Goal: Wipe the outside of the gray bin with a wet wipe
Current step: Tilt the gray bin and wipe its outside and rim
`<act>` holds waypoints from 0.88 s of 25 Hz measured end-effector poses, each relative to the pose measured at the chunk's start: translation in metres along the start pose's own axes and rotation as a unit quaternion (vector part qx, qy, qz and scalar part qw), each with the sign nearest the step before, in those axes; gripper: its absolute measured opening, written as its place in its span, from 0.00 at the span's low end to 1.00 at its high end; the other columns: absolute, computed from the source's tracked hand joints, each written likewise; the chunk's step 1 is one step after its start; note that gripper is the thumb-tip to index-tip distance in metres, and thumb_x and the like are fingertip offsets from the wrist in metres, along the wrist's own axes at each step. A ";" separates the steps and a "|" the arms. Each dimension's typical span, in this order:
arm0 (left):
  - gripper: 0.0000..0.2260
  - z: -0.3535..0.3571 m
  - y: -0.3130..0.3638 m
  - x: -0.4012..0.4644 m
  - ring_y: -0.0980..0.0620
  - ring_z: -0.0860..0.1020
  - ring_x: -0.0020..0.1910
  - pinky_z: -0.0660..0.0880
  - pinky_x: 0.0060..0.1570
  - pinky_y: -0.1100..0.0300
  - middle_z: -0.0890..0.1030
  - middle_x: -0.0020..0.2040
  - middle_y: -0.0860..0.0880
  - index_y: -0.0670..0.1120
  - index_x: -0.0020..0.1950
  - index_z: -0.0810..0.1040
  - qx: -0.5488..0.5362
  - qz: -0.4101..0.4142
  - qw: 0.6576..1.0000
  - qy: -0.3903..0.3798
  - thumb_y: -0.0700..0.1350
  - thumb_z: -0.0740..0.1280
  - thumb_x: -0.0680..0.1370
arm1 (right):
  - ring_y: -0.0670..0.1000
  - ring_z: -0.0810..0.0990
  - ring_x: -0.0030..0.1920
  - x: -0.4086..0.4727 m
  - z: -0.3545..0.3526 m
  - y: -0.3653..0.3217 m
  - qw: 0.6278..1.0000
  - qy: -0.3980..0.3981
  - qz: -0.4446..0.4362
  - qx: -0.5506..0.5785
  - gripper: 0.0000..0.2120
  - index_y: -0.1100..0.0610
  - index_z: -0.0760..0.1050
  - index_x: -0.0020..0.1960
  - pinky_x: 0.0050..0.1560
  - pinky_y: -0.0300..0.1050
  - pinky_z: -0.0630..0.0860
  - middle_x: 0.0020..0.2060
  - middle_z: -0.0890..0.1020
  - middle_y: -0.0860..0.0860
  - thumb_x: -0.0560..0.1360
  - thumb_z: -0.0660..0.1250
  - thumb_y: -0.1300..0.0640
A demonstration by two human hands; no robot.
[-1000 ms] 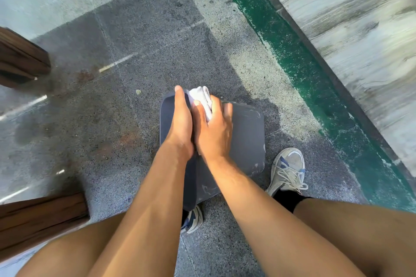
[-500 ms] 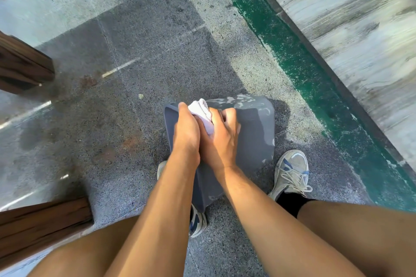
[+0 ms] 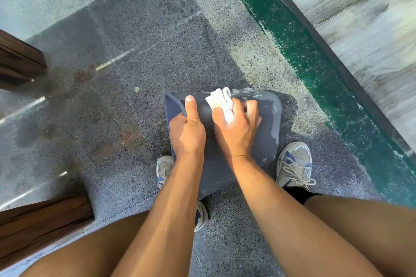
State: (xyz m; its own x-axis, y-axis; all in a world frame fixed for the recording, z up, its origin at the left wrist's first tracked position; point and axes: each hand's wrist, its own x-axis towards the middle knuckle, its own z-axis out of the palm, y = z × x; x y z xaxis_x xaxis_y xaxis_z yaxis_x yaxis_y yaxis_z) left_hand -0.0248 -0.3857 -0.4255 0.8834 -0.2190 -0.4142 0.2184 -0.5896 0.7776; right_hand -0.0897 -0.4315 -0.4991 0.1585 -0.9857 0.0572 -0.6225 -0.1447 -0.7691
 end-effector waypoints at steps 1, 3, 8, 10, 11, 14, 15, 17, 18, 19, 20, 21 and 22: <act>0.34 0.000 -0.003 0.001 0.50 0.63 0.25 0.62 0.34 0.55 0.64 0.17 0.51 0.42 0.20 0.66 0.005 0.017 1.000 0.002 0.60 0.60 0.82 | 0.59 0.76 0.46 0.004 0.000 0.002 1.000 0.003 0.003 -0.002 0.14 0.55 0.82 0.45 0.50 0.53 0.68 0.43 0.73 0.54 0.69 0.68 0.45; 0.32 0.001 -0.006 0.004 0.49 0.62 0.25 0.62 0.34 0.54 0.63 0.20 0.51 0.45 0.23 0.60 0.034 0.041 0.999 0.008 0.60 0.60 0.82 | 0.60 0.76 0.47 0.010 -0.001 0.007 1.000 -0.002 0.004 -0.010 0.14 0.55 0.82 0.45 0.50 0.51 0.66 0.44 0.74 0.54 0.70 0.66 0.45; 0.29 0.005 -0.011 0.003 0.47 0.62 0.25 0.61 0.32 0.54 0.63 0.22 0.52 0.47 0.26 0.59 0.047 0.059 0.996 0.040 0.60 0.60 0.82 | 0.59 0.75 0.47 0.031 -0.008 0.035 0.999 0.006 0.029 -0.028 0.15 0.54 0.81 0.45 0.53 0.53 0.69 0.44 0.72 0.53 0.70 0.67 0.43; 0.29 0.006 -0.012 0.001 0.49 0.62 0.24 0.60 0.31 0.54 0.62 0.19 0.52 0.48 0.26 0.59 0.031 0.055 0.997 0.042 0.60 0.62 0.81 | 0.58 0.73 0.46 0.040 -0.013 0.047 0.998 0.000 0.057 -0.028 0.15 0.54 0.81 0.46 0.53 0.56 0.72 0.44 0.70 0.51 0.71 0.66 0.43; 0.29 0.007 -0.013 0.000 0.50 0.61 0.23 0.60 0.31 0.54 0.63 0.18 0.52 0.48 0.26 0.58 0.026 0.054 0.997 0.040 0.60 0.63 0.81 | 0.57 0.72 0.46 0.044 -0.014 0.052 0.997 0.000 0.070 -0.027 0.15 0.54 0.81 0.47 0.54 0.57 0.73 0.44 0.69 0.50 0.71 0.65 0.43; 0.29 0.006 -0.014 -0.001 0.52 0.58 0.23 0.57 0.27 0.54 0.61 0.16 0.53 0.49 0.26 0.58 0.027 0.058 0.997 0.045 0.60 0.65 0.80 | 0.53 0.68 0.46 0.055 -0.016 0.067 0.995 -0.001 0.099 -0.026 0.16 0.53 0.79 0.48 0.56 0.59 0.73 0.45 0.68 0.50 0.72 0.64 0.42; 0.28 0.006 -0.015 -0.001 0.53 0.58 0.23 0.57 0.27 0.54 0.61 0.16 0.53 0.49 0.27 0.57 0.027 0.061 0.997 0.049 0.60 0.65 0.80 | 0.52 0.67 0.46 0.059 -0.017 0.073 0.994 -0.004 0.105 -0.031 0.16 0.53 0.79 0.48 0.56 0.59 0.74 0.45 0.68 0.49 0.72 0.63 0.41; 0.28 0.006 -0.018 -0.001 0.54 0.57 0.22 0.57 0.28 0.53 0.62 0.16 0.54 0.49 0.27 0.57 0.020 0.067 0.996 0.053 0.59 0.65 0.80 | 0.53 0.67 0.46 0.067 -0.021 0.083 0.993 -0.004 0.110 -0.038 0.16 0.53 0.78 0.48 0.57 0.59 0.74 0.46 0.67 0.49 0.72 0.63 0.41; 0.28 0.007 -0.020 -0.001 0.54 0.57 0.21 0.57 0.28 0.54 0.62 0.17 0.55 0.49 0.28 0.57 0.016 0.069 0.996 0.053 0.58 0.65 0.80 | 0.54 0.68 0.46 0.070 -0.024 0.089 0.993 -0.002 0.113 -0.038 0.16 0.54 0.78 0.47 0.56 0.58 0.74 0.46 0.67 0.50 0.73 0.63 0.41; 0.28 0.007 -0.020 0.000 0.54 0.57 0.21 0.57 0.28 0.54 0.62 0.17 0.55 0.49 0.27 0.57 0.012 0.070 0.996 0.053 0.58 0.65 0.81 | 0.55 0.69 0.46 0.072 -0.026 0.093 0.992 0.000 0.122 -0.035 0.17 0.54 0.77 0.48 0.54 0.56 0.74 0.47 0.68 0.50 0.73 0.63 0.41; 0.28 0.008 -0.021 0.000 0.54 0.57 0.22 0.57 0.28 0.54 0.62 0.17 0.55 0.49 0.27 0.56 0.009 0.072 0.996 0.052 0.58 0.65 0.81 | 0.57 0.71 0.47 0.074 -0.028 0.098 0.990 -0.002 0.135 -0.031 0.17 0.54 0.76 0.48 0.51 0.54 0.73 0.49 0.68 0.50 0.73 0.62 0.40; 0.28 0.008 -0.022 0.001 0.55 0.57 0.22 0.57 0.28 0.54 0.62 0.17 0.55 0.49 0.27 0.57 0.008 0.074 0.996 0.051 0.58 0.65 0.81 | 0.59 0.72 0.48 0.074 -0.028 0.101 0.989 -0.002 0.146 -0.029 0.18 0.54 0.76 0.49 0.48 0.52 0.72 0.51 0.69 0.51 0.73 0.62 0.40; 0.28 0.008 -0.023 0.001 0.55 0.57 0.22 0.58 0.28 0.54 0.62 0.17 0.55 0.49 0.27 0.57 0.009 0.077 0.996 0.052 0.58 0.65 0.81 | 0.60 0.72 0.49 0.075 -0.028 0.104 0.988 -0.002 0.151 -0.029 0.18 0.54 0.76 0.51 0.47 0.51 0.71 0.52 0.70 0.52 0.74 0.61 0.40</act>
State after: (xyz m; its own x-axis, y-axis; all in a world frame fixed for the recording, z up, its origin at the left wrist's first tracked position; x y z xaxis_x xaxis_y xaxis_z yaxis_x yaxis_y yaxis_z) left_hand -0.0319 -0.3787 -0.4479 0.9439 -0.2273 -0.2397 0.0709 -0.5693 0.8190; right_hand -0.1643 -0.5231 -0.5567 -0.0387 -0.9843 -0.1722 -0.6846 0.1517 -0.7130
